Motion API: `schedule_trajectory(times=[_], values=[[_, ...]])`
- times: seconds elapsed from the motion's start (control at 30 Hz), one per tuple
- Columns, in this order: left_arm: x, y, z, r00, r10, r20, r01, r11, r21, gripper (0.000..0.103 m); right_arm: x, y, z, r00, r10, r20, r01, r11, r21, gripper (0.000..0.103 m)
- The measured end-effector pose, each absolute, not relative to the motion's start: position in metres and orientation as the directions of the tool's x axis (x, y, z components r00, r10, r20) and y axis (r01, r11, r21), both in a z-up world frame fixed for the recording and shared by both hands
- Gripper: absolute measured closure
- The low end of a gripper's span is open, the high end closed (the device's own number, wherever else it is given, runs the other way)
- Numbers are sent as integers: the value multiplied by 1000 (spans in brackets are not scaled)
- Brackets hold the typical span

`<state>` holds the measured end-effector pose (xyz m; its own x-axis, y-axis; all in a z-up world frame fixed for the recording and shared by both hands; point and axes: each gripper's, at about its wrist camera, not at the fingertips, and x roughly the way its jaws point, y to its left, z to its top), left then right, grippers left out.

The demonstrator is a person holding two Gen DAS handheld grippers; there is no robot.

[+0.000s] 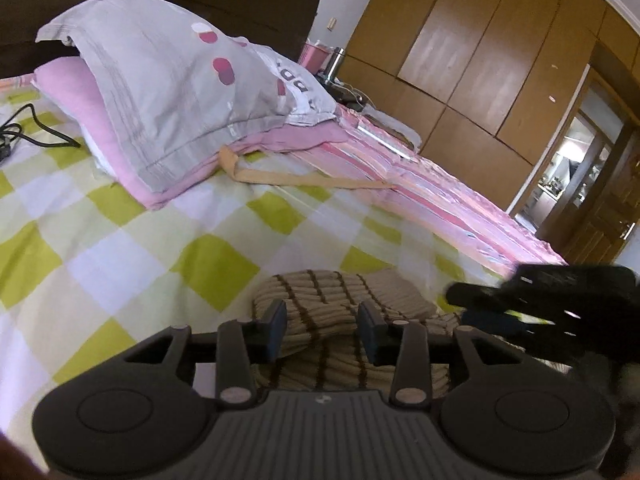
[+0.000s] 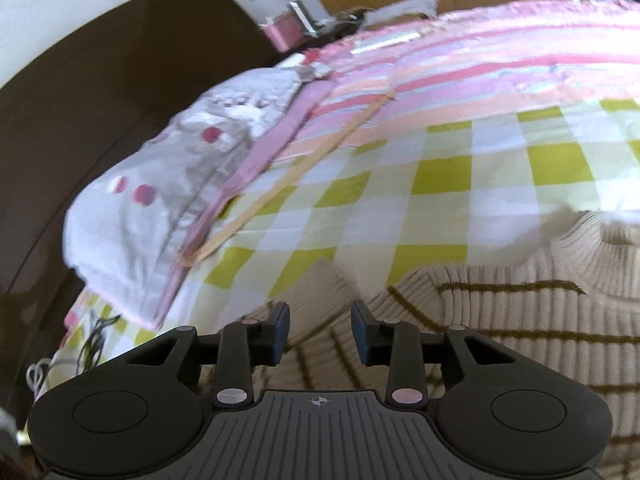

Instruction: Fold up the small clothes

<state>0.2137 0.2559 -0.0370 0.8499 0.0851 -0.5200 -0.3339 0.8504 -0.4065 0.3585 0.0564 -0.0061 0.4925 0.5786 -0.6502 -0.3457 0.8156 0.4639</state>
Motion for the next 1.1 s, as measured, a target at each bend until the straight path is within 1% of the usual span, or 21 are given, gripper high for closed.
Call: schedule_trajectory(times=[0.07,0.1,0.23,0.3,0.5,0.63,0.67,0.7,0.77,0.8,0.87,0.93,0.97,1.1], values=[[215,255,-37,848,89,-523,-333,856,-395,58,368,59,-13,489,568,-662,-308,822,478,69],[215,254,-37,848,90,-523,-332,858,-391,58,372,59,-18,477,572,-668,-285,819,498,67],[213,253,-37,846,87,-526,-334,855,-396,58,379,57,-32,437,600,-670,-217,794,568,66],[214,254,-37,845,85,-529,-336,852,-401,58,380,58,-33,436,603,-668,-218,791,572,64],[217,251,-39,841,89,-534,-334,861,-384,58,387,73,-34,415,617,-669,-237,783,575,64],[217,250,-39,840,94,-535,-333,868,-369,58,389,79,-39,416,618,-667,-204,779,593,65],[217,249,-39,840,95,-535,-332,869,-367,58,389,80,-39,417,619,-666,-198,777,598,70],[218,249,-39,839,96,-535,-332,870,-365,58,388,81,-39,415,622,-664,-204,775,598,80],[218,249,-39,839,96,-535,-332,870,-365,58,386,84,-39,407,618,-672,-214,780,588,90],[217,249,-39,841,96,-533,-331,870,-365,58,386,85,-39,407,617,-674,-217,782,585,93],[216,248,-38,846,97,-524,-325,873,-364,58,383,83,-35,424,616,-664,-229,782,580,97],[213,247,-35,858,98,-505,-316,874,-369,56,381,77,-28,443,624,-644,-235,774,588,97],[212,246,-34,867,96,-490,-308,875,-373,53,380,73,-24,454,628,-632,-238,769,594,98],[205,242,-27,898,97,-429,-277,883,-379,47,375,55,-2,500,640,-584,-269,756,597,98]])
